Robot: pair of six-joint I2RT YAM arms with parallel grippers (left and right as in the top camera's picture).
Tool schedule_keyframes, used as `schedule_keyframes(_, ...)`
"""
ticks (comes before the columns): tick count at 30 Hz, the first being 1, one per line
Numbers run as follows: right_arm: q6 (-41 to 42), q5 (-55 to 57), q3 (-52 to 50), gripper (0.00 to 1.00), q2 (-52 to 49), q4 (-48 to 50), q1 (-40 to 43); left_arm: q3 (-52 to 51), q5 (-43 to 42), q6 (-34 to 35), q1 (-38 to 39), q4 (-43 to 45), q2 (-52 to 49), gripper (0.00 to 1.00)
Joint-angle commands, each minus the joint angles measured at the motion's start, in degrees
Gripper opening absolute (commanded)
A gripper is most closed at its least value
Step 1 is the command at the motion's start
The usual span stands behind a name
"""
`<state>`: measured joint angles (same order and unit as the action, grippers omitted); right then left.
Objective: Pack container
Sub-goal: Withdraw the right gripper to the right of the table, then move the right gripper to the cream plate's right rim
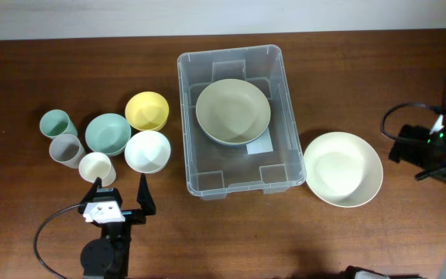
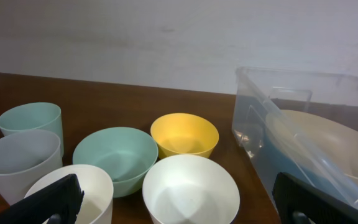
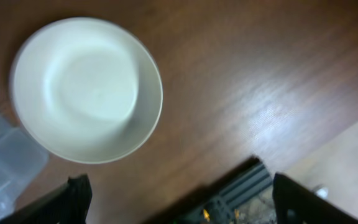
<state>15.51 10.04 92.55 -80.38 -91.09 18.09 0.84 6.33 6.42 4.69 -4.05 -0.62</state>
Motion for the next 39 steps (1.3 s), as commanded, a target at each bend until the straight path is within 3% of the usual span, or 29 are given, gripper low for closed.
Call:
schedule_keyframes(1, 0.8, -3.8, -8.6, 0.88, 0.9, 4.9, 4.4, -0.3, -0.6, -0.9, -0.2, -0.1, 0.3, 1.00)
schedule_keyframes(8, -11.0, -16.4, -24.9, 0.88, 0.8, 21.7, 11.5, -0.3, -0.6, -0.9, -0.2, -0.1, 0.3, 1.00)
schedule_keyframes(19, -23.3, -28.0, -37.6, 0.90, 0.1, 34.5, 17.5, -0.3, -0.6, -0.9, -0.2, -0.1, 0.3, 1.00)
schedule_keyframes(35, -26.0, -31.6, -41.6, 0.88, -12.1, 45.4, 17.6, -0.3, -0.6, -0.9, -0.2, -0.1, 0.3, 1.00)
schedule_keyframes(39, -26.0, -32.4, -41.6, 0.80, -14.6, 47.5, 17.6, -0.3, -0.6, -0.9, -0.2, -0.1, 0.3, 1.00)
